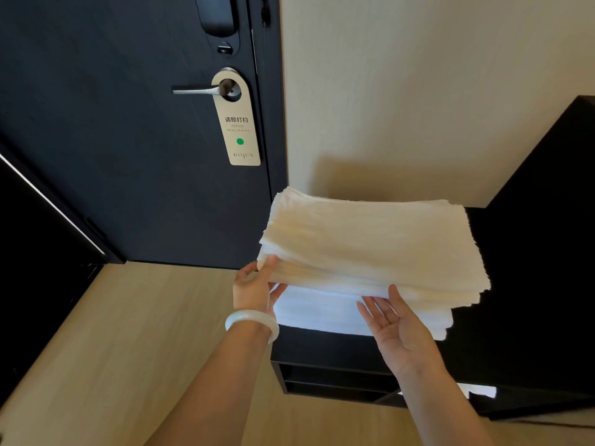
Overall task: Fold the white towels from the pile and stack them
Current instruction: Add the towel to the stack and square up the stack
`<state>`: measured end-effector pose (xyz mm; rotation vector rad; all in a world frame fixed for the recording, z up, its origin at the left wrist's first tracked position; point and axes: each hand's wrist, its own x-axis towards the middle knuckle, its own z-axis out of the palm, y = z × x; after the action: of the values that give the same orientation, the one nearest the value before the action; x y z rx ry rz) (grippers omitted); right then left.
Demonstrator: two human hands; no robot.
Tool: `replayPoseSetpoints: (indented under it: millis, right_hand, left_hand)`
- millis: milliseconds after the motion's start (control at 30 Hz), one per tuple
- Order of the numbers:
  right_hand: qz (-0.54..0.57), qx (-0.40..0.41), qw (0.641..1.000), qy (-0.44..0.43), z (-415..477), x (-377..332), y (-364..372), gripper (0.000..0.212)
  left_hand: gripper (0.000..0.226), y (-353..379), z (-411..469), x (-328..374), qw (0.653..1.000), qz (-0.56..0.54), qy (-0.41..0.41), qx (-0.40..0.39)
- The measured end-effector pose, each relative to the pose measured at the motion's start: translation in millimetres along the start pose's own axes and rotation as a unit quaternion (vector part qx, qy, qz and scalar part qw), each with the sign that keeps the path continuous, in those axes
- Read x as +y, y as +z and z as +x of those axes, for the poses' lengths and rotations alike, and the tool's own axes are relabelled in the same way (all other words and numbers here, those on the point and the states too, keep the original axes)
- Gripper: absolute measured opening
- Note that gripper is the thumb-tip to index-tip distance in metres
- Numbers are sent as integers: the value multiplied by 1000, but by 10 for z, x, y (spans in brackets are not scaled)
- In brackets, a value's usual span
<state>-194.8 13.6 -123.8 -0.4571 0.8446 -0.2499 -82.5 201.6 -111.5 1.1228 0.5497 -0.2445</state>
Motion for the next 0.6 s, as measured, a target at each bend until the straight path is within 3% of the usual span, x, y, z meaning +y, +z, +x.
replayPoseSetpoints:
  millis: [100, 200, 300, 433, 600]
  right_hand:
    - [-10, 34, 999, -8, 52, 31, 107, 31]
    - [-10, 53, 998, -12, 117, 50, 141, 25]
    - [-46, 73, 996, -7, 166, 128, 95, 15]
    - [-56, 90, 994, 1, 172, 146, 53, 19]
    - [-54, 97, 994, 10, 157, 123, 74, 28]
  left_hand:
    - [31, 70, 57, 115, 995, 78, 53, -20]
    - [31, 109, 109, 219, 984, 82, 129, -92]
    - [32, 23, 184, 158, 989, 128, 63, -37]
    - [28, -69, 270, 70, 981, 192, 7, 37]
    - [17, -131, 250, 26, 969, 239, -31, 46]
